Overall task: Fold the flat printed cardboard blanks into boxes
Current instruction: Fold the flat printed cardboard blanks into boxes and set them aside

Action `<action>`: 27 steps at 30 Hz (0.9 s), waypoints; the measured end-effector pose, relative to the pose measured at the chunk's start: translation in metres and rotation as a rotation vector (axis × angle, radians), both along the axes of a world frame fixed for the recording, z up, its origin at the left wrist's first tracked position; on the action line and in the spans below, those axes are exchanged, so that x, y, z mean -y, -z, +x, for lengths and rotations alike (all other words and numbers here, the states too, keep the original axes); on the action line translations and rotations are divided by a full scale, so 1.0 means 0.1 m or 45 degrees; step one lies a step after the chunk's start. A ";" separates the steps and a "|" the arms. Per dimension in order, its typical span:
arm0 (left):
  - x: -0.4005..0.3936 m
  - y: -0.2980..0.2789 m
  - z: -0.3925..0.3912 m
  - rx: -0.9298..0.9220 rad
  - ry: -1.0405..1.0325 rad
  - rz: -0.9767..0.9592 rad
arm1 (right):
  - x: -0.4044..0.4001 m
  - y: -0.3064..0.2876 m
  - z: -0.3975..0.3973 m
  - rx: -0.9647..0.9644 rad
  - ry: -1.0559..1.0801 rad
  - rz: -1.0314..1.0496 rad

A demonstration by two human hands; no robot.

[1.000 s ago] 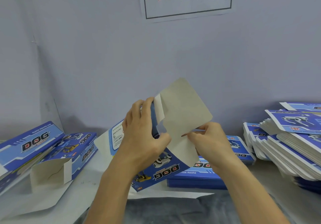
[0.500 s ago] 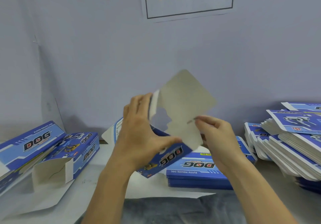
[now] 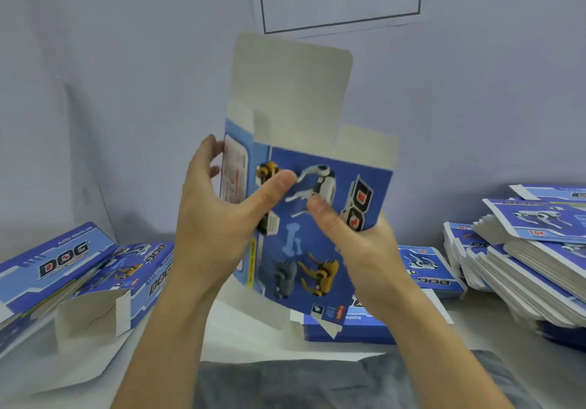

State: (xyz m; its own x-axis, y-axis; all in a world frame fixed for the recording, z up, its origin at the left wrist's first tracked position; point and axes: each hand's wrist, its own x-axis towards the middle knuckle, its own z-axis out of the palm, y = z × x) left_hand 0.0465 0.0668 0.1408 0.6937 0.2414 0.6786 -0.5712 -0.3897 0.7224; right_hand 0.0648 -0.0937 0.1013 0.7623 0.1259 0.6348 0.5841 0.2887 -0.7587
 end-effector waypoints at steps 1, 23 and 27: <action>0.00 0.01 -0.01 -0.032 0.032 -0.025 | 0.04 -0.04 -0.01 0.009 -0.011 0.011; 0.22 0.01 -0.03 -0.112 0.052 -0.097 | 0.29 -0.08 0.05 -0.202 -0.154 -0.166; 0.15 0.00 -0.03 -0.180 0.118 -0.110 | 0.21 -0.07 0.06 -0.172 0.035 -0.163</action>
